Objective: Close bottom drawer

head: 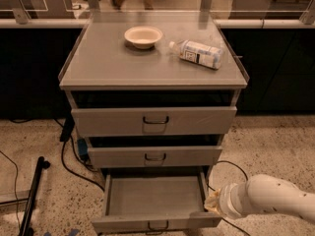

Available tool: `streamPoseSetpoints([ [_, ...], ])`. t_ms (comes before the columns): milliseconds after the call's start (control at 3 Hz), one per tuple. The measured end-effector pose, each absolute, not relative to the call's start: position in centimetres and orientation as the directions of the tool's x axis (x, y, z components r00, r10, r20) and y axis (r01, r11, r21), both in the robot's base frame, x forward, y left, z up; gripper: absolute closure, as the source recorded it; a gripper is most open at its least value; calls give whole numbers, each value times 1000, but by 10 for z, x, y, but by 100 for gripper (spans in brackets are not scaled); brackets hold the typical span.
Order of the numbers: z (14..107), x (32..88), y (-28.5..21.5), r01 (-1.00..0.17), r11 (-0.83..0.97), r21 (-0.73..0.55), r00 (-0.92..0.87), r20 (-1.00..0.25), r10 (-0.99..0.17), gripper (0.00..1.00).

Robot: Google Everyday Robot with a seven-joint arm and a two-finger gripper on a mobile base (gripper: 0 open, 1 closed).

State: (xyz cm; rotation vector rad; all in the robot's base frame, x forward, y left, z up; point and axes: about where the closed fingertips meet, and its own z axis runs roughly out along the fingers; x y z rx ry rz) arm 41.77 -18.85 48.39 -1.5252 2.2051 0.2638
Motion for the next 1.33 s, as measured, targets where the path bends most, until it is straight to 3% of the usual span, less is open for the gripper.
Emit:
streamPoseSetpoints([
  [667,400,433,-178,-926,370,-71,-309,-416,-855,100],
  [1333,330,439,-185,-917,386,-98,-301,-464,-833,100],
])
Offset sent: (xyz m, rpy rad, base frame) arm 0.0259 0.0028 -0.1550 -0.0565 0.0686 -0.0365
